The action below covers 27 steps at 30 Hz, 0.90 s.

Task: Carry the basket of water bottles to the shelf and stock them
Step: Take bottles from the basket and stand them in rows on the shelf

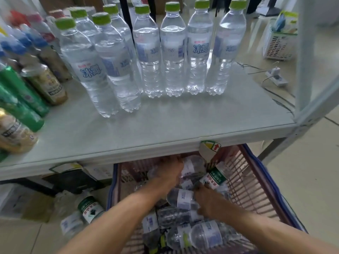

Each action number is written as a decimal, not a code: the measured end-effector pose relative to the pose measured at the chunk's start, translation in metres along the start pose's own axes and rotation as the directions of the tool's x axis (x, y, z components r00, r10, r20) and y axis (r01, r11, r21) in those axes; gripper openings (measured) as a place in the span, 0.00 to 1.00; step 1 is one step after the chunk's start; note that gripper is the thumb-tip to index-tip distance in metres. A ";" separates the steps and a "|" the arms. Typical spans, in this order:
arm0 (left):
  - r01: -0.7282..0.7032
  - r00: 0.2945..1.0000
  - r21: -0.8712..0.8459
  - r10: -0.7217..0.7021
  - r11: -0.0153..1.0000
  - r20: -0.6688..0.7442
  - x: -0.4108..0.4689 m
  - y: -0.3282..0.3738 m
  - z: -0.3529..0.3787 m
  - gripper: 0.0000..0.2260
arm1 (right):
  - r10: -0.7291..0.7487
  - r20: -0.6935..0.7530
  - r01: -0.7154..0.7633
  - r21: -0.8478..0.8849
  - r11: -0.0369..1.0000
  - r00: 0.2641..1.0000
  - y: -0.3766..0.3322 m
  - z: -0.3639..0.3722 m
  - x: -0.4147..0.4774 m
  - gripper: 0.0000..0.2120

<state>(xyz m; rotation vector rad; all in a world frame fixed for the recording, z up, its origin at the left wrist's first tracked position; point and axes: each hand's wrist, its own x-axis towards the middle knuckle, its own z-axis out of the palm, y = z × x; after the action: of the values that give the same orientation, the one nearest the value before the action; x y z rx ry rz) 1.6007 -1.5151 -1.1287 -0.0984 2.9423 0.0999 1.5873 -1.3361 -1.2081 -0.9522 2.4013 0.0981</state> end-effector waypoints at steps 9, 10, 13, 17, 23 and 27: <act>0.097 0.992 -0.259 -0.071 0.961 0.108 -0.046 -0.055 -0.033 0.20 | -0.293 0.088 0.288 0.064 0.955 0.952 0.015 -0.107 -0.059 0.27; 0.088 0.993 -0.261 -0.062 0.961 0.105 -0.050 -0.055 -0.040 0.20 | -0.316 0.098 0.307 0.099 0.947 0.944 0.015 -0.121 -0.070 0.25; 0.060 0.994 -0.204 -0.039 0.977 0.107 -0.059 -0.056 -0.047 0.23 | -0.356 -0.002 0.345 0.255 0.903 0.934 0.015 -0.157 -0.101 0.22; 0.048 0.974 -0.128 -0.017 0.991 0.227 -0.079 -0.055 -0.056 0.21 | -0.397 -0.262 0.474 0.407 0.781 0.880 0.012 -0.185 -0.125 0.23; -0.065 0.935 -0.125 0.104 0.990 0.339 -0.102 -0.044 -0.112 0.22 | -0.379 -0.505 0.631 0.639 0.440 0.776 0.011 -0.220 -0.146 0.32; -0.070 0.928 -0.225 0.146 0.972 0.343 -0.113 -0.041 -0.157 0.21 | -0.246 -0.654 0.698 0.654 0.293 0.716 0.017 -0.238 -0.146 0.24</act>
<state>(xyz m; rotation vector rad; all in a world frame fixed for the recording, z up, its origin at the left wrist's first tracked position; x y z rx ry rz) 1.6845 -1.5611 -0.9548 0.0501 2.5622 0.4001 1.5536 -1.2958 -0.9337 -1.1542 1.8430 -1.6428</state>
